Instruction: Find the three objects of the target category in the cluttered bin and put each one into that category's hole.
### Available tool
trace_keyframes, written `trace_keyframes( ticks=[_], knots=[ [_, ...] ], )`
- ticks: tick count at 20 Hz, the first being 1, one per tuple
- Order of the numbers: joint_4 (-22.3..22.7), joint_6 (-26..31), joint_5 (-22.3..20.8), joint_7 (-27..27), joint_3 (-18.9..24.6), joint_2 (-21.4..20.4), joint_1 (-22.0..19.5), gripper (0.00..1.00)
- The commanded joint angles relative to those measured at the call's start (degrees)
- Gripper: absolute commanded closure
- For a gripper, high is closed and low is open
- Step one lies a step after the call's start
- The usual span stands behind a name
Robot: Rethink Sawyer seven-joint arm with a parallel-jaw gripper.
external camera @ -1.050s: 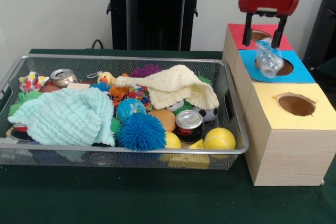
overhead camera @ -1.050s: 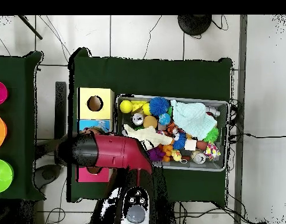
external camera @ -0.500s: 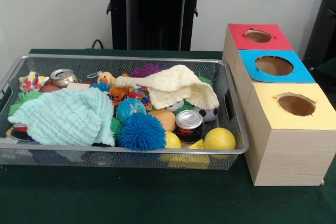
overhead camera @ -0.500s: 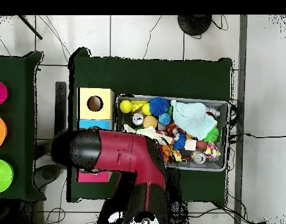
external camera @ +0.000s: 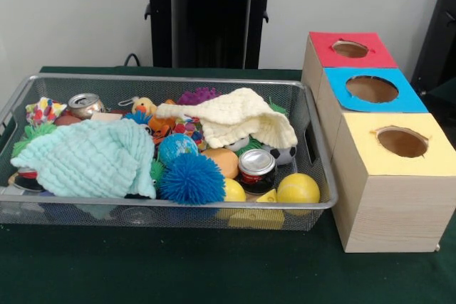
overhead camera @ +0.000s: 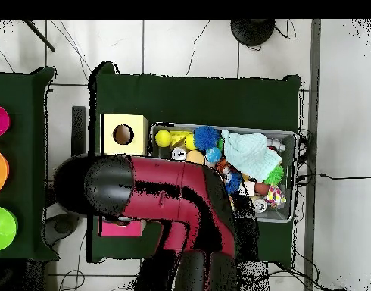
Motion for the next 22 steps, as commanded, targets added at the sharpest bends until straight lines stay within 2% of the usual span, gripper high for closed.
trace_keyframes(
  ticks=[1, 6, 11, 18, 22],
  knots=[
    [-3.95, -2.75, -4.24, -3.97, 5.09, 5.56, -6.67, 0.0],
    [-2.46, -10.2, -5.84, -8.6, 8.34, 8.93, -11.46, 0.0],
    [1.04, -16.56, -7.12, -11.26, 11.62, 10.01, -15.84, 0.0],
    [6.14, -23.7, -9.71, -9.87, 15.05, 10.29, -19.14, 0.0],
    [6.23, -26.1, -11.24, -8.46, 16.64, 11.81, -20.3, 0.0]
  ],
)
